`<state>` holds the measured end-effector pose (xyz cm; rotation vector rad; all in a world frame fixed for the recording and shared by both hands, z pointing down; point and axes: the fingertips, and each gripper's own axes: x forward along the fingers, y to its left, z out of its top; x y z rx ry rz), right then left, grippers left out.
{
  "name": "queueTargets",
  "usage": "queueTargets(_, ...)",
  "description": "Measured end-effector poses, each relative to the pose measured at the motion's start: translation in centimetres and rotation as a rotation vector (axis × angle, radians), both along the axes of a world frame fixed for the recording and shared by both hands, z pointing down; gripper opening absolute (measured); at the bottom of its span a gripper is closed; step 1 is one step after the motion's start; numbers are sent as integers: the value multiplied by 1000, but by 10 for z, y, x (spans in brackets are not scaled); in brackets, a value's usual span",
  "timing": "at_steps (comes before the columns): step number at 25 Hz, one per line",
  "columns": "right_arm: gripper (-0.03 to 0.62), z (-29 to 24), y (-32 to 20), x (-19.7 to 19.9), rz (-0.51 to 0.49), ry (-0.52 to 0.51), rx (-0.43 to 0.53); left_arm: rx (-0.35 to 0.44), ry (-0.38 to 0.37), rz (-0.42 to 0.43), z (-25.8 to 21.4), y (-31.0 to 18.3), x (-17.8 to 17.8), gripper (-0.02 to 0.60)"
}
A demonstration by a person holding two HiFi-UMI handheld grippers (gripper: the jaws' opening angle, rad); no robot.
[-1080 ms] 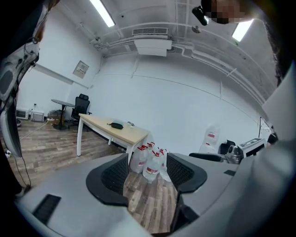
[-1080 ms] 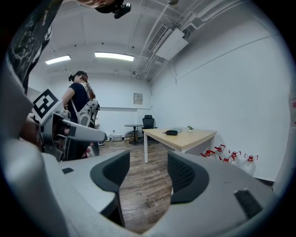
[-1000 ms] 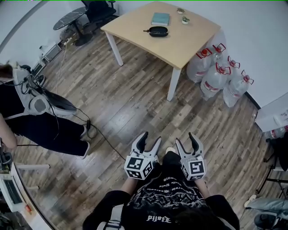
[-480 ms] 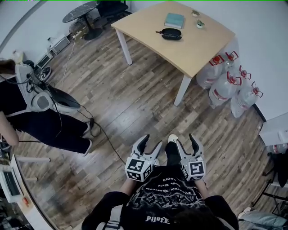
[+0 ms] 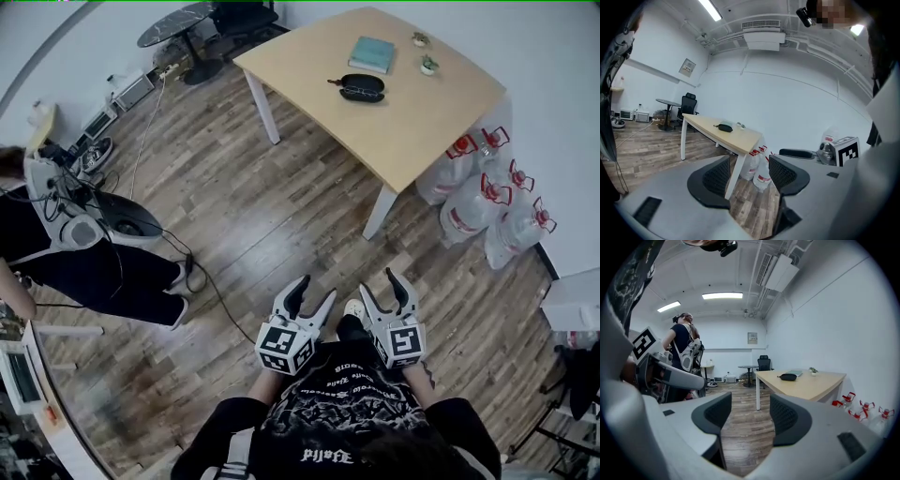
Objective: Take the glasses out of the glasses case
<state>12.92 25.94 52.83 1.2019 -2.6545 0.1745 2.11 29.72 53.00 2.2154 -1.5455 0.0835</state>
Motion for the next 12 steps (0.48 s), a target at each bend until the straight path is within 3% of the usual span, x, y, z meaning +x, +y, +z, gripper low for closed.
queueTargets(7, 267, 7, -68, 26, -36, 0, -24, -22, 3, -77, 3, -62, 15, 264)
queueTargets(12, 267, 6, -113, 52, -30, 10, -21, -22, -28, -87, 5, -104, 34, 264)
